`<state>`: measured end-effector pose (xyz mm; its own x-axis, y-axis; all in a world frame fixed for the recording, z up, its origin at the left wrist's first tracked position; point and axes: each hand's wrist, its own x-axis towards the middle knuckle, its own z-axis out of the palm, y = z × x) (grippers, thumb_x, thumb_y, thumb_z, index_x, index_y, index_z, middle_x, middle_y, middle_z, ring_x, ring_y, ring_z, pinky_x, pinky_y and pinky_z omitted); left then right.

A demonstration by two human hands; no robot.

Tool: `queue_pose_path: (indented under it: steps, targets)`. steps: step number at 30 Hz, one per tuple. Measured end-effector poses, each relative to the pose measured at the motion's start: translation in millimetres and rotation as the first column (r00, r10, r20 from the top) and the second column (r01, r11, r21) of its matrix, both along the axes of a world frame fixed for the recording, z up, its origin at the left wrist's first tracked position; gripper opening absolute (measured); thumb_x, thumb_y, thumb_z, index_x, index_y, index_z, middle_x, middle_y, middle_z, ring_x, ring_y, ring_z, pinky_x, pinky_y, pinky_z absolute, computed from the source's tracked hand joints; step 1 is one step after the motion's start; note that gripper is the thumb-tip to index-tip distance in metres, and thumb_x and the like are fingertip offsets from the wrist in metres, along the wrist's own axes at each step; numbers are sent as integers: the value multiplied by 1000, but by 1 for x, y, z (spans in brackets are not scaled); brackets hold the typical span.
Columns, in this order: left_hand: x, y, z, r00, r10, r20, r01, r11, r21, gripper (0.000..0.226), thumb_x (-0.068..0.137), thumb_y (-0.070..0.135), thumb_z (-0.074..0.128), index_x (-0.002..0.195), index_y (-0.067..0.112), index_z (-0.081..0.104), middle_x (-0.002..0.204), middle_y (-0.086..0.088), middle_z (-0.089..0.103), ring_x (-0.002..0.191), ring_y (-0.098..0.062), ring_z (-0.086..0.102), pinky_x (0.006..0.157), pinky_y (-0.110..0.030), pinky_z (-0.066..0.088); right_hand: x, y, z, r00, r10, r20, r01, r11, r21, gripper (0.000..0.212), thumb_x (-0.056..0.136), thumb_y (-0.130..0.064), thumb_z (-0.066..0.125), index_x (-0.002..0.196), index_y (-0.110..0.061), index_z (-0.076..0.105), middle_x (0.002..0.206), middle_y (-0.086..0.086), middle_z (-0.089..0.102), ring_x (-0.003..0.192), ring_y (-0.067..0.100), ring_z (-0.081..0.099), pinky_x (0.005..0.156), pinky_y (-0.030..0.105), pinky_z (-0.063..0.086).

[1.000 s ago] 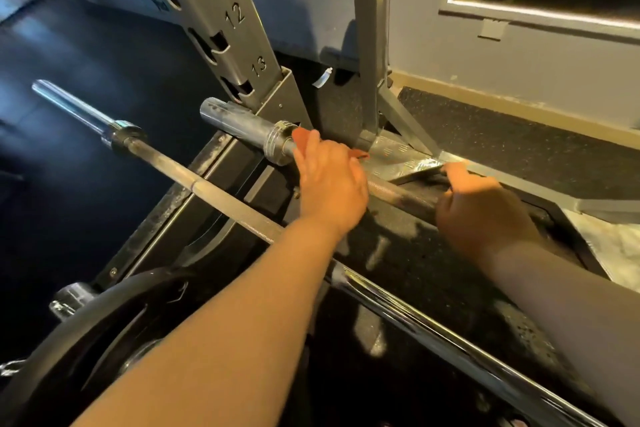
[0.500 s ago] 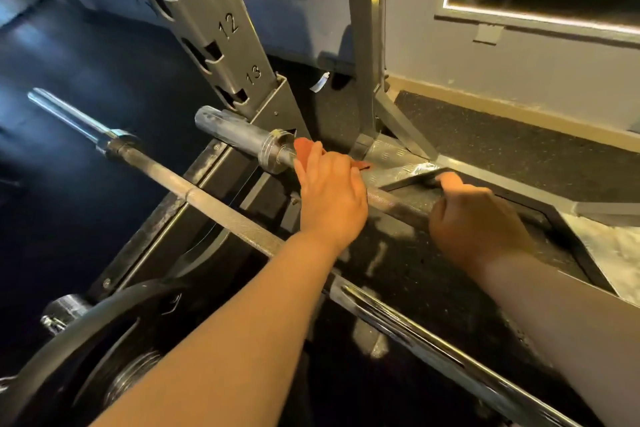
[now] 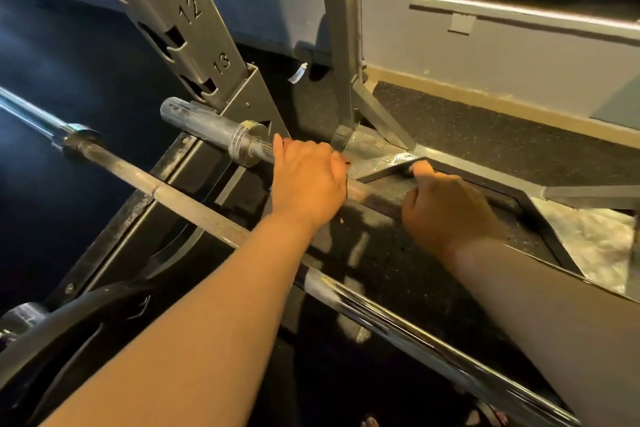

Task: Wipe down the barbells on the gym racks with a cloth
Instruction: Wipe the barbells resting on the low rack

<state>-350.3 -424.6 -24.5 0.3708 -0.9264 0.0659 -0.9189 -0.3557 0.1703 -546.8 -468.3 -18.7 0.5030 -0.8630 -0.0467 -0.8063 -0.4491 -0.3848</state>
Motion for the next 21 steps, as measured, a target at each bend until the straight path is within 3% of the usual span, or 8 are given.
queue_pose_path:
  steps: [3, 6, 9, 11, 14, 16, 18, 21]
  targets:
    - [-42, 0, 0, 993, -113, -14, 114, 992, 47, 25, 93, 24, 35, 83, 23, 58, 81, 3, 41, 98, -29, 56, 122, -58, 17, 0, -1, -2, 1000, -21, 1, 21, 1000, 20, 31, 105, -28, 36, 130, -18, 51, 93, 7, 62, 89, 24, 60, 80, 41, 53]
    - [-61, 11, -1, 936, -312, -162, 306, 950, -61, 24, 102, 27, 35, 80, 30, 46, 82, 9, 45, 97, -22, 55, 121, -56, 22, 1, 1, -5, 999, -39, 0, 39, 999, 36, 27, 107, -33, 39, 128, -20, 51, 96, 5, 63, 91, 23, 60, 77, 36, 49]
    - [-41, 20, 0, 910, -405, -94, 406, 914, -6, 32, 106, 36, 26, 105, 31, 58, 100, 9, 59, 112, -17, 55, 124, -48, 18, 1, 2, -4, 999, -50, 4, 49, 998, 31, 26, 106, -30, 36, 117, -18, 57, 87, 4, 60, 83, 22, 58, 71, 33, 43]
    - [-18, 15, -2, 929, -370, -19, 370, 928, 46, 34, 104, 39, 27, 108, 29, 59, 103, 7, 60, 114, -17, 55, 125, -49, 16, 0, 1, -4, 999, -41, -8, 41, 999, 0, 28, 104, -27, 35, 117, -15, 56, 87, 6, 61, 85, 26, 60, 70, 35, 42]
    - [-4, 2, -3, 987, -159, 4, 159, 986, 49, 38, 98, 39, 21, 85, 25, 54, 86, 3, 58, 96, -24, 58, 123, -53, 16, 0, 2, -5, 999, -44, 14, 44, 999, -29, 30, 102, -23, 35, 125, -15, 53, 89, 9, 61, 87, 30, 62, 69, 35, 43]
    - [-13, -2, -3, 998, -64, 26, 63, 997, 34, 39, 100, 36, 21, 82, 24, 54, 82, 3, 57, 94, -26, 58, 123, -52, 16, -1, 2, -8, 999, -36, 21, 37, 999, -38, 32, 102, -22, 35, 127, -14, 53, 86, 7, 60, 83, 27, 61, 68, 34, 44]
    - [-32, -1, -4, 993, -115, 26, 114, 993, 31, 31, 101, 33, 26, 85, 26, 52, 84, 7, 51, 99, -25, 57, 122, -53, 18, -1, 2, -9, 999, -28, 24, 29, 998, -52, 31, 102, -22, 36, 126, -13, 54, 88, 9, 63, 83, 28, 62, 68, 34, 44]
    - [-64, 12, -3, 937, -345, -47, 347, 937, 48, 24, 101, 28, 34, 99, 26, 57, 98, 8, 55, 112, -21, 53, 123, -52, 17, -1, 3, -9, 998, -48, 29, 50, 997, -54, 29, 104, -26, 36, 123, -13, 54, 97, 13, 66, 89, 32, 64, 70, 34, 42]
